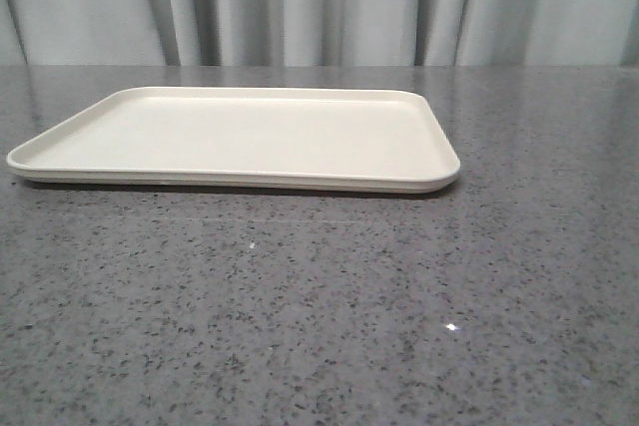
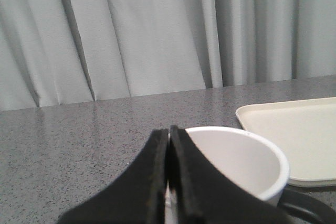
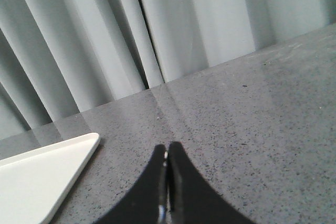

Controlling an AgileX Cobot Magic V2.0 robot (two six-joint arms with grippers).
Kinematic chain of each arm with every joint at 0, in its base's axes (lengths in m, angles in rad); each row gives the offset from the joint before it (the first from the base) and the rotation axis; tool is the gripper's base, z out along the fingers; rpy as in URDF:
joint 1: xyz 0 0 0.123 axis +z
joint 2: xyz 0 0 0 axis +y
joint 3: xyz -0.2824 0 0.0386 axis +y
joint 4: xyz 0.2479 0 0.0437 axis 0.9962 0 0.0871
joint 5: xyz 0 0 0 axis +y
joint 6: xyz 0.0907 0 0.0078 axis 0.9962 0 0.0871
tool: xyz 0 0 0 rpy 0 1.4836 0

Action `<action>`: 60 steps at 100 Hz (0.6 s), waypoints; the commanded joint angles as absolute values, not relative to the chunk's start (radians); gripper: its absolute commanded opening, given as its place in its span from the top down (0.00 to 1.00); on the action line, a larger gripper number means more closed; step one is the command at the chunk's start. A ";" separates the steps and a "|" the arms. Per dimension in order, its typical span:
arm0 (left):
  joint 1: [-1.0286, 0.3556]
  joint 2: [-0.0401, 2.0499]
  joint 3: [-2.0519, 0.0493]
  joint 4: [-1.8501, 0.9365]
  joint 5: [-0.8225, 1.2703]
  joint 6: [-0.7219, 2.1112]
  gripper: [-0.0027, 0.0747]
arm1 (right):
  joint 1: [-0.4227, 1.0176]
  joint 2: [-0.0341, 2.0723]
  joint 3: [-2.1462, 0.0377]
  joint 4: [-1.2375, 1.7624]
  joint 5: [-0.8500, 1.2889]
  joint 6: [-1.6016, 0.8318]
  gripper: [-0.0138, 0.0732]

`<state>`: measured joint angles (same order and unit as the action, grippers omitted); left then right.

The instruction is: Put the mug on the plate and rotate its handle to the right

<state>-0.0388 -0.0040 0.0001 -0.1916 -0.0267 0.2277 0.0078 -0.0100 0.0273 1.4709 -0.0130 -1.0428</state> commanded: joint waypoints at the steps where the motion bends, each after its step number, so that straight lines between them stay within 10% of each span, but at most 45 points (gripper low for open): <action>1: -0.038 -0.034 0.009 -0.205 -0.109 0.219 0.99 | 0.008 -0.031 0.027 1.455 -0.016 -1.052 0.97; 60: -0.038 -0.034 0.009 -0.205 -0.109 0.219 0.99 | 0.008 -0.031 0.026 1.320 -0.051 -1.057 0.97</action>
